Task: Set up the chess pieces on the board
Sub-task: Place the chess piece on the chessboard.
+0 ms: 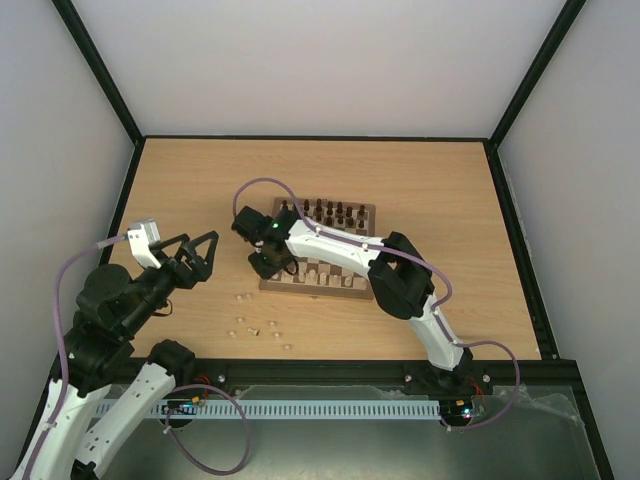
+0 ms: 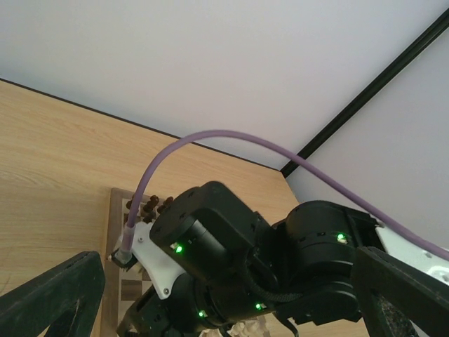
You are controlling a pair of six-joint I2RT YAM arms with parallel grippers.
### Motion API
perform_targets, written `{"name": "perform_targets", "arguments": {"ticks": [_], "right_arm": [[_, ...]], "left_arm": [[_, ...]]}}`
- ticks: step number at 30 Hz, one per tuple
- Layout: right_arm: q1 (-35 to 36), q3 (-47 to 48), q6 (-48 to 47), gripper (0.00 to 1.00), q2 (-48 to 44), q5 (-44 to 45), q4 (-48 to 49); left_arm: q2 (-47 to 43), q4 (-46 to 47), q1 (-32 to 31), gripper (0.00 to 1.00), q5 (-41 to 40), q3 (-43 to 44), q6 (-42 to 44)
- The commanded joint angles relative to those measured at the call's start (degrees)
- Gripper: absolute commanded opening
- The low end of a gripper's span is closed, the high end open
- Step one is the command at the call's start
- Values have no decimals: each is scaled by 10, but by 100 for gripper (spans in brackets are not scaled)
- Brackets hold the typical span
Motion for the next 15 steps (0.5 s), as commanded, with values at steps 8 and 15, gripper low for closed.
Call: {"name": "perform_targets", "arguments": {"ticks": [8, 15], "right_arm": [[-10, 28, 8, 40, -55, 35, -49], [-11, -101, 35, 48, -201, 50, -18]], "left_arm": [[2, 7, 3, 99, 0, 1, 0], [8, 4, 3, 99, -10, 11, 5]]}}
